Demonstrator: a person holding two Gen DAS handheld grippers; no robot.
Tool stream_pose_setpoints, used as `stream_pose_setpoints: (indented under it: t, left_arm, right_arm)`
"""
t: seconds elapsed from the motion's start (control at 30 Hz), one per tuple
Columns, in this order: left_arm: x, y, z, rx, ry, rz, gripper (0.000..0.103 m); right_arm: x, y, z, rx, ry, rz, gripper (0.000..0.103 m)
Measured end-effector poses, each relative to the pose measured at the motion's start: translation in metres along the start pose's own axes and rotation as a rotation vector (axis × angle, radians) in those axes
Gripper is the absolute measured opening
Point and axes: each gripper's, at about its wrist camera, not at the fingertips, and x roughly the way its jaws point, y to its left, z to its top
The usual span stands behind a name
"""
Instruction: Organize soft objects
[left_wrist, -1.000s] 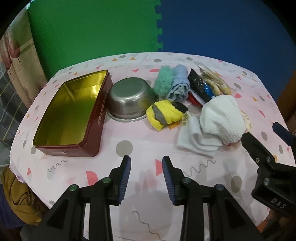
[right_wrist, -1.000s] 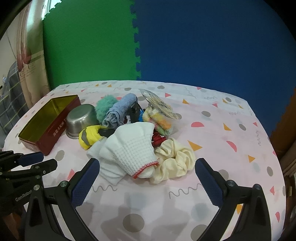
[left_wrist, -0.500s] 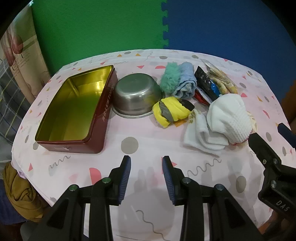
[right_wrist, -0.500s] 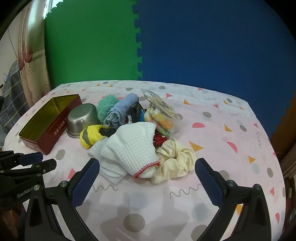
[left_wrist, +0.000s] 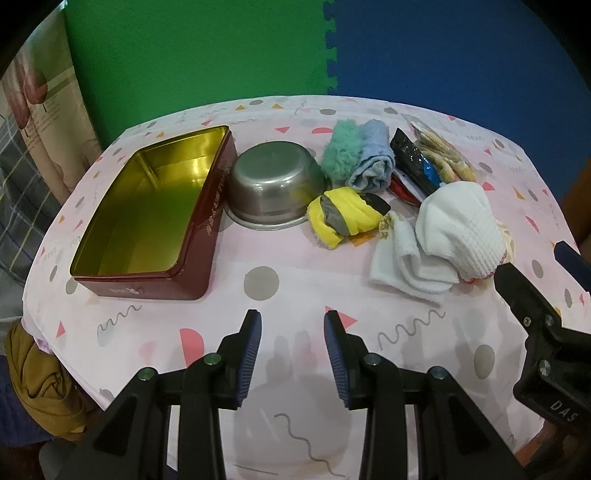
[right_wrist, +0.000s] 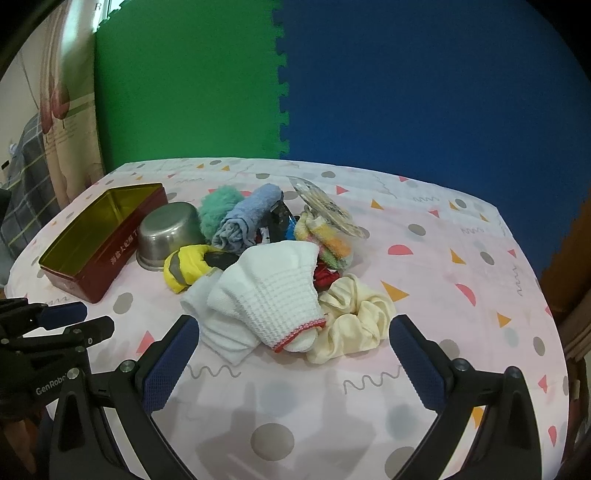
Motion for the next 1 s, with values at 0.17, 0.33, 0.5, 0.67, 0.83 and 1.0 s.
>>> stream_pose_setpoints:
  t: [0.17, 0.33, 0.5, 0.67, 0.83, 1.0]
  left_arm:
    - [-0.0012, -0.0001, -0.0005, 0.005, 0.0, 0.0, 0.036]
    - [-0.0017, 0.0001, -0.001, 0.001, 0.006, -0.003, 0.036]
    - [-0.0024, 0.0001, -0.0014, 0.006, 0.005, -0.004, 0.036]
    - [-0.0016, -0.0004, -0.0008, 0.003, 0.008, -0.001, 0.036]
    - [0.0, 0.0003, 0.0001, 0.005, 0.009, 0.001, 0.036]
    - [0.003, 0.0029, 0.0008, 0.002, 0.011, 0.001, 0.036]
  right_arm:
    - [-0.0005, 0.0006, -0.0004, -0.004, 0.002, 0.0, 0.102]
    - [-0.0009, 0.0012, -0.0004, -0.006, 0.003, 0.005, 0.102]
    - [-0.0003, 0.0018, 0.0002, -0.008, 0.001, 0.006, 0.102]
    - [-0.0004, 0.0018, 0.0005, -0.007, -0.001, 0.008, 0.102]
    - [-0.0011, 0.0022, 0.0007, -0.007, -0.002, 0.007, 0.102]
    - [-0.0027, 0.004, 0.0005, -0.012, -0.008, 0.015, 0.101]
